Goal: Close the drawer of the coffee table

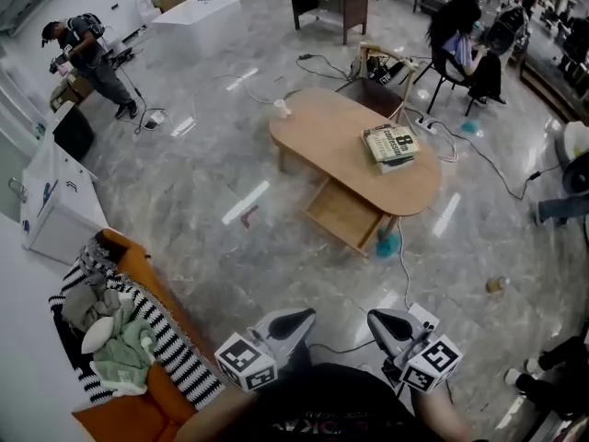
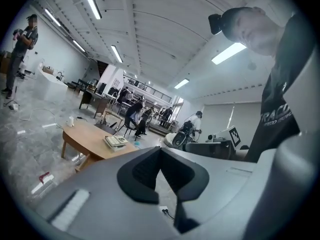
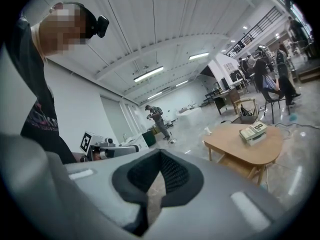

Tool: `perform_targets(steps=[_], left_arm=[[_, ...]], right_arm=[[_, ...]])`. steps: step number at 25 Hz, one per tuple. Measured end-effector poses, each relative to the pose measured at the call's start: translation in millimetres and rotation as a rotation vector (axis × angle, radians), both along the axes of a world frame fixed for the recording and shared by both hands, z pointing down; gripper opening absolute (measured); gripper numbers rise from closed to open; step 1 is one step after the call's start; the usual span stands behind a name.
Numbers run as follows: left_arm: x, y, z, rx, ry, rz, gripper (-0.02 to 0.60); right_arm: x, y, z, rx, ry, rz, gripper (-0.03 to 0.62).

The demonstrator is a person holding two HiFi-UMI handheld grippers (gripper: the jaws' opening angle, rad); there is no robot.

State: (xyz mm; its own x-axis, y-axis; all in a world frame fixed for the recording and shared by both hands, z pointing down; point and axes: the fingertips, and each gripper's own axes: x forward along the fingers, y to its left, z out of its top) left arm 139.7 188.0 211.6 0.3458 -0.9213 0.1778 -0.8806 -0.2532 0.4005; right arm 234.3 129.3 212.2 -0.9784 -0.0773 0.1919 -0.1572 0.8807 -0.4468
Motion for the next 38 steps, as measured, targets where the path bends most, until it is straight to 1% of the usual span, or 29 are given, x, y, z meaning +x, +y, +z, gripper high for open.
perform_targets(steps=[6, 12, 16, 20, 23, 28, 33, 38], left_arm=[[-58, -10, 2, -0.016, 0.020, 0.079, 0.000], [-111, -3, 10, -0.030, 0.054, 0.153, 0.000], [-143, 0, 18, -0.038, 0.053, 0.173, 0.000], [-171, -1, 18, -0.029, 0.070, 0.134, 0.000], [-185, -6, 15, -0.020, 0.102, 0.111, 0.000], [-202, -23, 15, -0.012, 0.078, 0.091, 0.000], [-213, -58, 24, -0.040, 0.065, 0.094, 0.000], [-220, -110, 23, -0.052, 0.053, 0.114, 0.000]], right_arm=[[-61, -16, 3, -0.027, 0.032, 0.083, 0.000], [-120, -18, 3, -0.029, 0.056, 0.157, 0.000], [-148, -19, 3, -0.017, 0.057, 0.189, 0.000], [-159, -21, 1, -0.008, 0.077, 0.203, 0.000], [-163, -25, 0, -0.009, 0.084, 0.217, 0.000], [-171, -45, 4, -0.013, 0.093, 0.225, 0.000], [-184, -82, 10, -0.019, 0.084, 0.231, 0.000], [-194, -132, 20, -0.057, 0.067, 0.251, 0.000]])
